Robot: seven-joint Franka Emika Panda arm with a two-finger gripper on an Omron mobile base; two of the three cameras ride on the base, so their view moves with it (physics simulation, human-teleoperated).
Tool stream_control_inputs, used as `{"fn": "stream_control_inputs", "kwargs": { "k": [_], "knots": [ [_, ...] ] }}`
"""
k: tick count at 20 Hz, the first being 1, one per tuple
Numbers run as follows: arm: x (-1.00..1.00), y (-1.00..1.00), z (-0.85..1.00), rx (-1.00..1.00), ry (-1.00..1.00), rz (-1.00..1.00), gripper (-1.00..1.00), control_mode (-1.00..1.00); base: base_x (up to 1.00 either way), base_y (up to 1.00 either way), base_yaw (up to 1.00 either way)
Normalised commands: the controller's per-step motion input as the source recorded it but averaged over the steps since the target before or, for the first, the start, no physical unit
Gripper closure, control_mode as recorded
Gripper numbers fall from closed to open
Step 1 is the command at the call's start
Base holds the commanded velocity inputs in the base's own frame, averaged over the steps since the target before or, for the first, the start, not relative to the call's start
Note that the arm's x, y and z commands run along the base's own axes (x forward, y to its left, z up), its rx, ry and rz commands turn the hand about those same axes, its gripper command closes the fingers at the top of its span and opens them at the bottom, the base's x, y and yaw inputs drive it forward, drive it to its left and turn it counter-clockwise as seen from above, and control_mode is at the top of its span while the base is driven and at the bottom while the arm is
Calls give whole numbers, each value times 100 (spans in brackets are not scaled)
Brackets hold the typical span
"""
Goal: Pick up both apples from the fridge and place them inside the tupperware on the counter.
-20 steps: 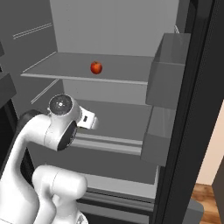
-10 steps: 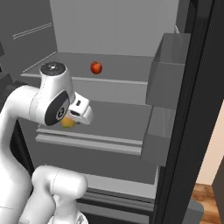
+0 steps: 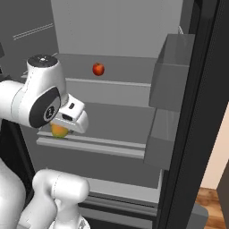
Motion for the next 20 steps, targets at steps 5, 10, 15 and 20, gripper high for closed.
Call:
{"fn": "stream_control_inputs", "kwargs": {
  "k": [5, 10, 15, 20],
  "knots": [
    [-53, 0, 0, 0, 0, 0, 100, -100, 0, 0, 0],
    [-22, 0, 23, -2, 1, 0, 100, -100, 0, 0, 0],
    [0, 0, 36, -4, 6, 0, 100, -100, 0, 0, 0],
    [-1, 0, 23, -3, 10, 0, 100, -100, 0, 0, 0]
  ]
}}
